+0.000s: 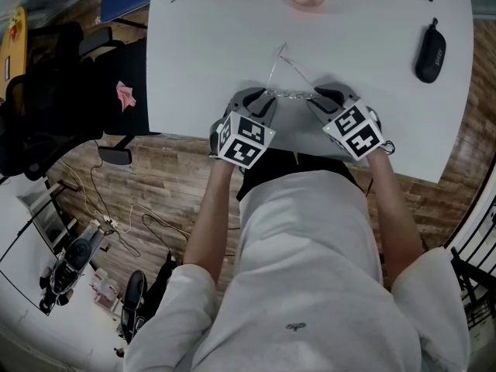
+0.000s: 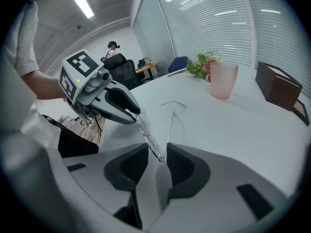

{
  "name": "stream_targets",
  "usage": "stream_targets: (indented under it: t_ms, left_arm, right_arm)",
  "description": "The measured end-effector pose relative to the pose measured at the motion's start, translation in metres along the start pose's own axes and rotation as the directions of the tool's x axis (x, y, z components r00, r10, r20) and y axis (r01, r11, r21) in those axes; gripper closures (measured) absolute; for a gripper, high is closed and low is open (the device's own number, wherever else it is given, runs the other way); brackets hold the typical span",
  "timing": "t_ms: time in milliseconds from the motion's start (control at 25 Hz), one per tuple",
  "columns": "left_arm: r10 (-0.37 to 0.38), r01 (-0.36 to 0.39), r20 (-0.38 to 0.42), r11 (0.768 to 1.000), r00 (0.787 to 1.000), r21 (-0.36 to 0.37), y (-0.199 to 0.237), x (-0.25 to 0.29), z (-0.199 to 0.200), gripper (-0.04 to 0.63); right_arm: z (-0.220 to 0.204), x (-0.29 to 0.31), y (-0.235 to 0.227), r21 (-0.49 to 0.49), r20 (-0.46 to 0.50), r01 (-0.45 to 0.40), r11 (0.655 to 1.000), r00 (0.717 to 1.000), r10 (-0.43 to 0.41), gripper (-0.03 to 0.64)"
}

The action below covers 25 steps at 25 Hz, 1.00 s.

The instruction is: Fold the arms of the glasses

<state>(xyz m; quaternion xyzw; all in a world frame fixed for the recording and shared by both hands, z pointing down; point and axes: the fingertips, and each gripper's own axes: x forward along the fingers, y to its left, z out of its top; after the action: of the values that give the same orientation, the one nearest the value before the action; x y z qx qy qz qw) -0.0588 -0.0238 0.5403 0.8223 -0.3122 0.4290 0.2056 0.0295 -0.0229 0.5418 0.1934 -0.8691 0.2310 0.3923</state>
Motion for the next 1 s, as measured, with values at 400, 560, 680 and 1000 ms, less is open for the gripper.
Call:
stream_targets:
  t_ms: [400, 560, 680, 1000]
  left_arm:
    - [0.000, 0.000, -0.006, 1.000, 1.000, 0.003, -0.0009, -0.0001, -0.0004, 0.476]
    - [-0.002, 0.002, -0.006, 1.000, 1.000, 0.005, -0.0011, 0.0007, 0.0000, 0.476]
    - [-0.003, 0.003, -0.008, 1.000, 1.000, 0.005, -0.0016, 0.0011, -0.0003, 0.476]
    - [-0.001, 0.001, -0.007, 1.000, 1.000, 0.006, -0.0010, 0.0006, -0.0015, 0.476]
  right_arm:
    - [0.0004, -0.0005, 0.0039, -0.006, -0.005, -0.008, 1.000, 1.000, 0.008, 0.511]
    - [0.0005, -0.0002, 0.0027, -0.013, -0.005, -0.005, 1.000, 1.000, 0.005, 0.518]
    - [0.0002, -0.0002, 0.0024, -0.014, -0.006, -0.005, 1.000, 1.000, 0.005, 0.518]
    - [-0.0011, 0.0008, 0.0073, -0.070, -0.021, -0.020, 0.997, 1.000, 0.019, 0.531]
